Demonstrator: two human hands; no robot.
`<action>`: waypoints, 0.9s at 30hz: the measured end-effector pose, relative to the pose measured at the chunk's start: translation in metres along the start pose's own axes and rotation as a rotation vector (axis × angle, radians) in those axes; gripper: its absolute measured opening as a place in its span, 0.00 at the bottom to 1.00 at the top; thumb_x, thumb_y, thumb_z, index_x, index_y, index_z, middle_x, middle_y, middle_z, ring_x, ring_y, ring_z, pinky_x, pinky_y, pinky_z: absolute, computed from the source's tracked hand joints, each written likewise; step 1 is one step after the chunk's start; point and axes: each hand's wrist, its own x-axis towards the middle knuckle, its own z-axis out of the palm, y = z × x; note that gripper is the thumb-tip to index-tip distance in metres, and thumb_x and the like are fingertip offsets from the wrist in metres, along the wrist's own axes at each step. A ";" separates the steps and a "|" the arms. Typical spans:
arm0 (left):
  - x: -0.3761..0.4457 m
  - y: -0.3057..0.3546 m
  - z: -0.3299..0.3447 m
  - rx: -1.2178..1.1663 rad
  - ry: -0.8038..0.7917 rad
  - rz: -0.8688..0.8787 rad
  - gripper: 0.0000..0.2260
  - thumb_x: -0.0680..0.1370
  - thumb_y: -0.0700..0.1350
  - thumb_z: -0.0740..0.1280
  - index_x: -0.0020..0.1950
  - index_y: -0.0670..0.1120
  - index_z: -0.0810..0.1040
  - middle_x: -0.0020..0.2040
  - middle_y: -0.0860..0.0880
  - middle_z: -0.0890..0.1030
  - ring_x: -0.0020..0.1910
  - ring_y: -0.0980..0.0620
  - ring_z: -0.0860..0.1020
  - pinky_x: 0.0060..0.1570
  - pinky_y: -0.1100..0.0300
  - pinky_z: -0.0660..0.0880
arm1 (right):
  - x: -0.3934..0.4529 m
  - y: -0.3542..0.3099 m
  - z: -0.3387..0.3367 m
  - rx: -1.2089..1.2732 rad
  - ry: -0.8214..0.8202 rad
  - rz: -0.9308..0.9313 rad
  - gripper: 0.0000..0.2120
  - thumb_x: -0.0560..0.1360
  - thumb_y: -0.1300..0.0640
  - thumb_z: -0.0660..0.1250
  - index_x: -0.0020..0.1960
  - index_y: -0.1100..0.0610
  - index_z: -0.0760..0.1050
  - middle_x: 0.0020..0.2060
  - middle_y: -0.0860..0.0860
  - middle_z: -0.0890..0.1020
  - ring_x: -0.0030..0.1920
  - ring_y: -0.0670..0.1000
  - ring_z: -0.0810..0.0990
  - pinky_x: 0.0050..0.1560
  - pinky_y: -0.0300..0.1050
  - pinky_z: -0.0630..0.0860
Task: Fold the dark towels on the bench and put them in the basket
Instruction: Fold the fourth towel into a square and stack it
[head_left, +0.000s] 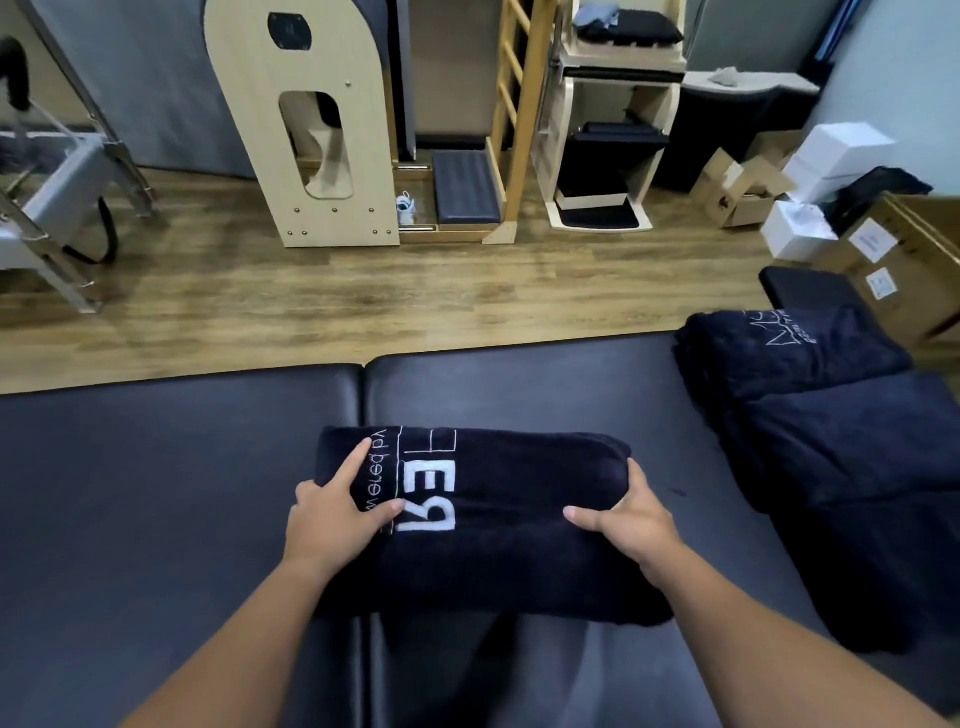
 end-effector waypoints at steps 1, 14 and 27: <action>-0.001 -0.001 -0.001 -0.011 -0.012 0.021 0.41 0.69 0.68 0.73 0.73 0.80 0.50 0.59 0.42 0.76 0.62 0.41 0.73 0.59 0.49 0.74 | -0.003 0.006 0.000 -0.005 0.016 0.003 0.64 0.50 0.35 0.82 0.77 0.32 0.49 0.64 0.42 0.77 0.66 0.53 0.75 0.67 0.57 0.73; -0.045 0.028 0.029 -0.076 -0.096 0.132 0.36 0.68 0.50 0.78 0.72 0.69 0.69 0.48 0.61 0.82 0.55 0.51 0.78 0.61 0.52 0.74 | -0.031 0.104 -0.038 0.129 0.011 0.053 0.54 0.55 0.46 0.84 0.74 0.35 0.60 0.57 0.41 0.81 0.57 0.50 0.81 0.61 0.54 0.79; -0.174 0.105 0.165 -0.080 -0.298 0.261 0.37 0.64 0.49 0.78 0.67 0.73 0.69 0.46 0.61 0.85 0.53 0.54 0.82 0.62 0.51 0.76 | -0.115 0.300 -0.145 0.247 0.265 0.098 0.37 0.61 0.56 0.84 0.64 0.41 0.70 0.46 0.40 0.82 0.48 0.45 0.81 0.49 0.41 0.76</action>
